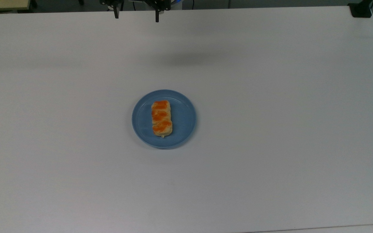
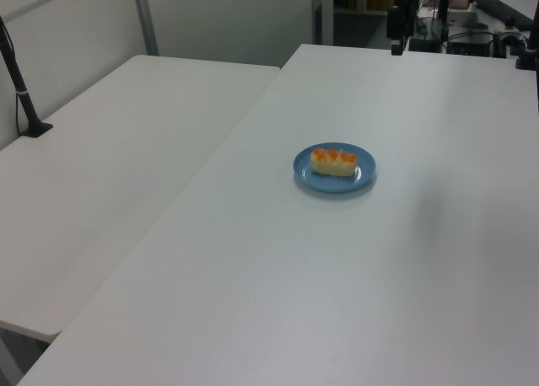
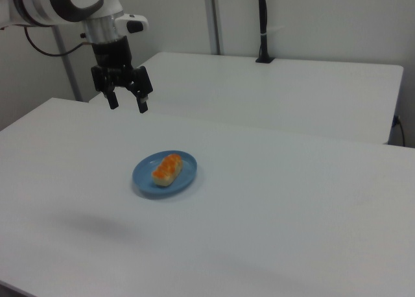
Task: Put the bread on the table
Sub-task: 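Move the open gripper toward the bread on the blue plate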
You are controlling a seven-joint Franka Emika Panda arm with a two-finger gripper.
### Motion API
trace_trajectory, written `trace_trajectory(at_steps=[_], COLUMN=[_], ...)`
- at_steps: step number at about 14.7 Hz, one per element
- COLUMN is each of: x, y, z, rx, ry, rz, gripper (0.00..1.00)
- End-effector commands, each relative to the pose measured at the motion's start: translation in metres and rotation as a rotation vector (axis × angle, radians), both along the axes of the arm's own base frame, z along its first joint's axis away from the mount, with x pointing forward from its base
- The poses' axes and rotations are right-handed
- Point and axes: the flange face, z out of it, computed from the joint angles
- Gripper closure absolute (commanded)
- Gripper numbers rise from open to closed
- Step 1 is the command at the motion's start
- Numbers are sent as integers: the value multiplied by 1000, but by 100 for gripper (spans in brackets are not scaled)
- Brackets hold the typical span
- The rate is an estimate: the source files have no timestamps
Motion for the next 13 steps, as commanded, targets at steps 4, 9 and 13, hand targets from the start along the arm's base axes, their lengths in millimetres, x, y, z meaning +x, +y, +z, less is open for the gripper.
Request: trace_trajectory(at_steps=[4,9,13], x=[-6,-4,3], y=[0,3,4], z=[2,1,-4], rx=[13,13,16], ry=[6,6,-22], rz=[-4,1,6], gripper=[0,0,0])
